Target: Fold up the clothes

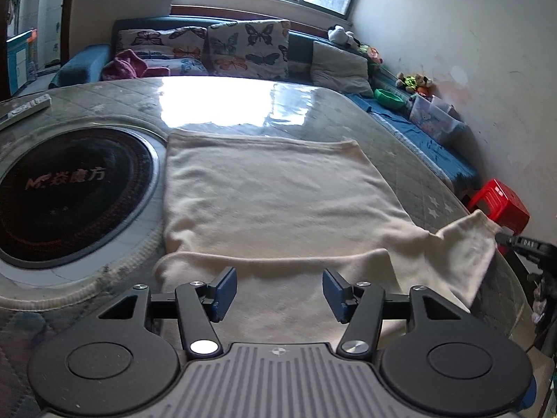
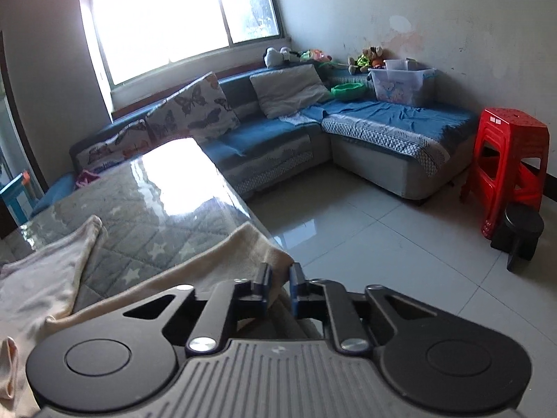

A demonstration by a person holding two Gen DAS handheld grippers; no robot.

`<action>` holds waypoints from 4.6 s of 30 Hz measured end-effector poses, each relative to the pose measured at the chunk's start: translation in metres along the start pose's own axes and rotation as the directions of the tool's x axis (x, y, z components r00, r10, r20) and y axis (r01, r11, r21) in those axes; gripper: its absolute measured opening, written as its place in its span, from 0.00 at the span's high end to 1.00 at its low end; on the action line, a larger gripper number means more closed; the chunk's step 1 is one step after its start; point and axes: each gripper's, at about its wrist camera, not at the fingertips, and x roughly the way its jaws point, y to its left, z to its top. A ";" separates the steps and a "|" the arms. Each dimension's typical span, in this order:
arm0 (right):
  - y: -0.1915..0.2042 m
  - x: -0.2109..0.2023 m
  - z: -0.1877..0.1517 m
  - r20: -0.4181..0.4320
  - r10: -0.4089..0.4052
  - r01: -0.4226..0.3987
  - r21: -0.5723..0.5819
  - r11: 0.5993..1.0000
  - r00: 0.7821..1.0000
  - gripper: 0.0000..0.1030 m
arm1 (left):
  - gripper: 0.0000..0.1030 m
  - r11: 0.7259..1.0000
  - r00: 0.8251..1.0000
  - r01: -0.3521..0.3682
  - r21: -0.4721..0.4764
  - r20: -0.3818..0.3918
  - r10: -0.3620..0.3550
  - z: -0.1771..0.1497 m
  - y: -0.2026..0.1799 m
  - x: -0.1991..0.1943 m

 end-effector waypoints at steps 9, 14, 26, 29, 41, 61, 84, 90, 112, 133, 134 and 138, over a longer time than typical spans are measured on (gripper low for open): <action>0.025 -0.041 0.020 0.100 0.147 -0.146 -0.020 0.989 0.984 0.95 | 0.42 0.998 0.998 0.055 0.044 -0.018 -0.054 -0.005 -0.023 0.008; 0.061 -0.063 0.032 0.128 0.269 -0.259 -0.088 0.962 0.955 0.95 | 0.41 0.996 0.998 0.064 0.058 -0.013 -0.063 -0.008 -0.027 0.006; 0.194 -0.089 0.037 0.032 0.601 -0.567 -0.290 0.771 0.799 0.95 | 0.38 0.999 0.998 -0.006 -0.050 0.065 0.010 -0.016 0.027 -0.032; 0.228 -0.085 0.022 -0.045 0.645 -0.622 -0.323 0.713 0.763 0.95 | 0.37 0.995 0.996 -0.034 -0.096 0.083 0.043 -0.020 0.046 -0.042; 0.326 -0.083 -0.074 -0.365 0.672 -0.758 -0.416 0.502 0.645 0.88 | 0.37 0.973 0.988 -0.090 -0.212 0.103 0.113 -0.033 0.090 -0.062; 0.169 -0.087 -0.064 -0.253 0.361 -0.440 -0.441 0.782 0.897 0.56 | 0.56 0.999 0.999 -0.032 0.011 0.032 0.032 -0.025 0.019 -0.021; 0.186 -0.082 -0.085 -0.217 0.343 -0.404 -0.580 0.708 0.914 0.37 | 0.96 0.995 0.985 0.056 0.084 0.158 -0.069 0.028 -0.016 -0.049; 0.190 -0.077 -0.088 -0.195 0.319 -0.370 -0.610 0.701 0.927 0.36 | 0.96 0.988 0.974 0.104 0.114 0.190 -0.125 0.045 -0.033 -0.056; 0.189 -0.081 -0.090 -0.075 0.252 -0.238 -0.655 0.717 0.965 0.30 | 0.96 0.982 0.961 0.143 0.126 0.220 -0.168 0.057 -0.036 -0.064; 0.170 -0.083 -0.053 -0.105 0.260 -0.273 -0.561 0.781 0.960 0.28 | 0.92 0.999 0.999 0.017 0.031 0.043 -0.018 -0.016 0.021 -0.035; 0.175 -0.074 -0.051 -0.107 0.270 -0.283 -0.556 0.782 0.957 0.28 | 0.92 0.999 0.999 0.024 0.043 0.042 -0.026 -0.015 0.017 -0.033; 0.196 -0.043 -0.049 -0.110 0.276 -0.289 -0.556 0.779 0.955 0.28 | 0.92 0.997 0.999 0.033 0.068 0.032 -0.035 -0.012 0.007 -0.020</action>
